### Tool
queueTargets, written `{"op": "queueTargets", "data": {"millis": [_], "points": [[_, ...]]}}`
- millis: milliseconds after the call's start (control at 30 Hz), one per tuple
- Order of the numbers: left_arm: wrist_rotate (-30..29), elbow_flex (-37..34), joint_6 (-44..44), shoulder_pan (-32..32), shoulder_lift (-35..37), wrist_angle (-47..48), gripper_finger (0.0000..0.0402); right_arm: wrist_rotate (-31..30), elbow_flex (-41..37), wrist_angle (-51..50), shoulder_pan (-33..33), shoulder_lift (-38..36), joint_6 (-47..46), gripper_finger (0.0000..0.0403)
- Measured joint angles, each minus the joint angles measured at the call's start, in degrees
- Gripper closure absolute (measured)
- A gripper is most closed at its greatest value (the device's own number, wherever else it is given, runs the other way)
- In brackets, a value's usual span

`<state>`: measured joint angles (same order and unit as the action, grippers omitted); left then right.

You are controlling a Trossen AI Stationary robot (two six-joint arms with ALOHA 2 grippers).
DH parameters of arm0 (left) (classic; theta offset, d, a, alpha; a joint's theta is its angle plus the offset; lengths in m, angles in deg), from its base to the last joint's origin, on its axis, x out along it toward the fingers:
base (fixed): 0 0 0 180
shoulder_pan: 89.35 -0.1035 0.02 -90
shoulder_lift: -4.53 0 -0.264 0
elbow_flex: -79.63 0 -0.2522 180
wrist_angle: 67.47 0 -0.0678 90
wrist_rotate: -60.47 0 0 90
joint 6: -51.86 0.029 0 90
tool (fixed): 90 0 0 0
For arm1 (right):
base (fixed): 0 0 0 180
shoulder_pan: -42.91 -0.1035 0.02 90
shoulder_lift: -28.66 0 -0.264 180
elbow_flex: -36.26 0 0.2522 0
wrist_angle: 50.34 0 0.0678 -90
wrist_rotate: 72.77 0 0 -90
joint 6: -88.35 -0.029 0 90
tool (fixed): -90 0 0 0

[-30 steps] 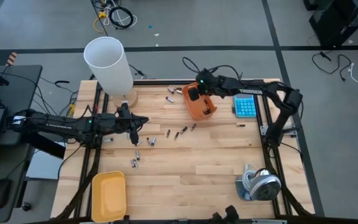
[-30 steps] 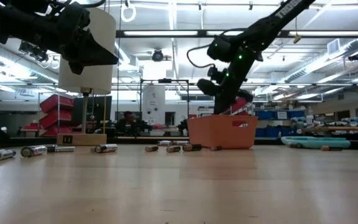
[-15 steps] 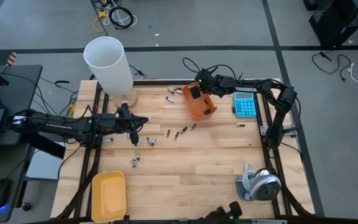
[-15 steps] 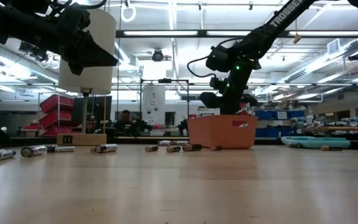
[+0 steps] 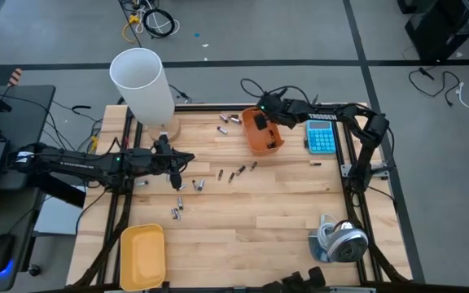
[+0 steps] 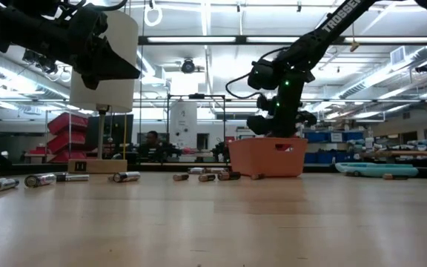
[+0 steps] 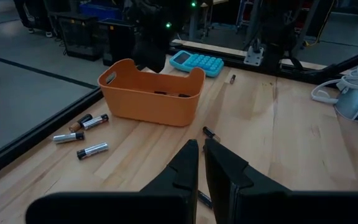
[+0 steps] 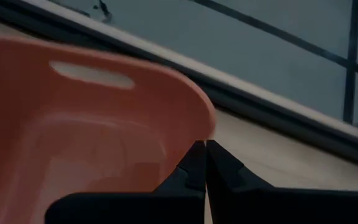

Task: Sort batteries
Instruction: Adjust the orange bin

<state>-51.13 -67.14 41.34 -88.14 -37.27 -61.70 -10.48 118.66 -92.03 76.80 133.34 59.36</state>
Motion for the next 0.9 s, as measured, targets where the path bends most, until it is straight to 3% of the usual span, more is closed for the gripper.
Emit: {"op": "queueTargets", "data": {"millis": [300,600,767,900], "points": [[0.0,0.0,0.0,0.0,0.0,0.1,0.0371,-5.3,-0.1,-10.6,-2.9,-1.1,-6.8,0.0403],[0.0,0.0,0.0,0.0,0.0,0.2,0.0371,-4.7,0.0,0.7,-6.1,-8.7,1.0,0.0403],[0.0,0.0,1.3,0.0,0.0,0.0,0.0371,-1.1,0.0,11.5,-4.7,-6.4,6.2,0.0403],[0.0,0.0,1.1,0.0,0.0,-0.1,0.0371,2.0,0.0,12.6,-3.7,-2.6,6.4,0.0403]]}}
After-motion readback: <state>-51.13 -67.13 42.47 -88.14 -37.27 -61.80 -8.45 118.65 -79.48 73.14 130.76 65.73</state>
